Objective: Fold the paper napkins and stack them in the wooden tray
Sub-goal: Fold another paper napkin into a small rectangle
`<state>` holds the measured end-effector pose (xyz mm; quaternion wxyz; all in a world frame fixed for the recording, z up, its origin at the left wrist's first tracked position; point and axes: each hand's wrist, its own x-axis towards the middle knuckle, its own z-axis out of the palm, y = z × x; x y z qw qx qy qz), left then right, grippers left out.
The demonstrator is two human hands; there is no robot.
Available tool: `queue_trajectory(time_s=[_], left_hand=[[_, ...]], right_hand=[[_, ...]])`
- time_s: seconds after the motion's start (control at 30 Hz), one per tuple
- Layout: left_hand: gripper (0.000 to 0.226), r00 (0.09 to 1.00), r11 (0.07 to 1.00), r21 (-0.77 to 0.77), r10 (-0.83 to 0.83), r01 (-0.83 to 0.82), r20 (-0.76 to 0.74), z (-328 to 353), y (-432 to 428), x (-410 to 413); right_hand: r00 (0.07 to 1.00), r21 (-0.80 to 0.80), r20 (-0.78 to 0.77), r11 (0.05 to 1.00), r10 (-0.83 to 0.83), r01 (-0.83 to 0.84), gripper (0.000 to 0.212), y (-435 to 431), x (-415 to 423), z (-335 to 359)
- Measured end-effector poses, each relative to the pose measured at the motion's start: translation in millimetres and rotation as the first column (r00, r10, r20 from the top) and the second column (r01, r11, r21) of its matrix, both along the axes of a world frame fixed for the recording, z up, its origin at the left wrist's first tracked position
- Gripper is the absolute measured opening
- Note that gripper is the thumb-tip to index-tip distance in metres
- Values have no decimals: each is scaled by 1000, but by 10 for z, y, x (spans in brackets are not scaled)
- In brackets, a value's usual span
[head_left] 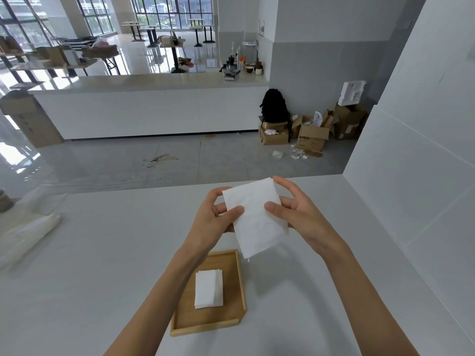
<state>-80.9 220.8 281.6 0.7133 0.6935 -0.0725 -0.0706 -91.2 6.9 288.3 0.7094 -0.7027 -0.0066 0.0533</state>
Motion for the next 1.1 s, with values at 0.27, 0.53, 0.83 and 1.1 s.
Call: queue_trajectory(time_s=[0.27, 0.53, 0.83, 1.1], left_hand=[[37, 997, 995, 56, -78, 78, -5, -6, 30, 9], [26, 996, 998, 48, -32, 28, 86, -54, 91, 58], [30, 997, 989, -145, 11, -1, 70, -143, 120, 37], [30, 957, 965, -238, -165, 108, -237, -135, 73, -24]], right_hand=[[996, 65, -14, 994, -88, 89, 20, 12, 10, -137], [999, 30, 3, 998, -51, 51, 20, -2, 38, -228], [985, 25, 120, 992, -124, 122, 57, 18, 61, -202], [938, -87, 325, 984, -119, 155, 52, 74, 67, -177]])
